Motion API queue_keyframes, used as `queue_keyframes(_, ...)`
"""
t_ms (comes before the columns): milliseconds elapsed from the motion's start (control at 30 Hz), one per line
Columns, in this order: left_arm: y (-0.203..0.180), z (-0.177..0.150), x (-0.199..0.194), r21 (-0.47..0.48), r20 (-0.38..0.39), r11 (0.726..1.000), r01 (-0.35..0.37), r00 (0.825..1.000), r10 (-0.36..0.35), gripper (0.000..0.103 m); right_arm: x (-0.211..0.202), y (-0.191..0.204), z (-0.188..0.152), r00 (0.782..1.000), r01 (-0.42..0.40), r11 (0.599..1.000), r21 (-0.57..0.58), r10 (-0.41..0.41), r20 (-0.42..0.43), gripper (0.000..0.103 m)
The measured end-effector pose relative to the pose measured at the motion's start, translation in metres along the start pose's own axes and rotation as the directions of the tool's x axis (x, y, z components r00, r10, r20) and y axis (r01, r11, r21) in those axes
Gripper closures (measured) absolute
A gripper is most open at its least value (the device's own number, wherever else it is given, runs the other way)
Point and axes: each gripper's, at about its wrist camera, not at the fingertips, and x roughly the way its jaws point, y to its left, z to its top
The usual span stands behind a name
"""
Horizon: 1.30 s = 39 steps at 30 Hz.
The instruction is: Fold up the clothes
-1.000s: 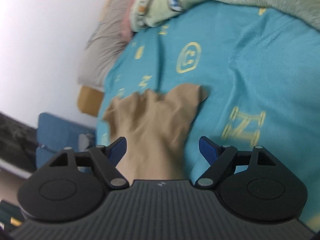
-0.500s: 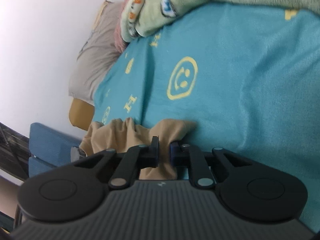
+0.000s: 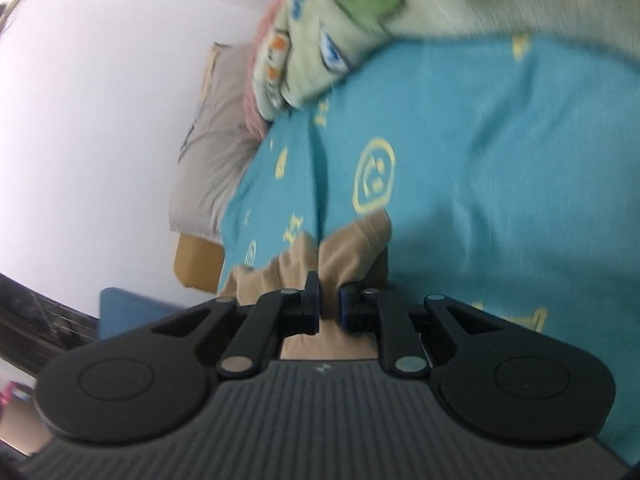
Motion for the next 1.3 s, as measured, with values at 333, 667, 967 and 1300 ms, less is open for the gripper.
queue_keyframes(333,0.001,0.000,0.007,-0.006,-0.028,1.000,0.002,1.000,-0.002,0.013,0.040,-0.010,0.015,0.990,-0.098,0.994,0.058,0.103,-0.098,0.026)
queue_keyframes(667,-0.006,-0.003,0.023,0.009,-0.069,1.000,0.024,0.997,-0.024,0.013,0.100,0.003,0.050,0.929,-0.145,0.989,-0.006,0.134,-0.346,0.027)
queue_keyframes(967,-0.011,-0.002,0.030,0.017,-0.074,1.000,0.024,0.997,-0.023,0.013,0.093,0.010,0.041,0.975,-0.028,0.999,-0.042,0.018,-0.222,0.091)
queue_keyframes(1300,-0.004,0.016,-0.002,-0.021,0.036,1.000,0.015,0.999,-0.014,0.013,0.026,0.097,0.025,0.994,0.037,0.928,-0.371,0.004,0.111,0.095)
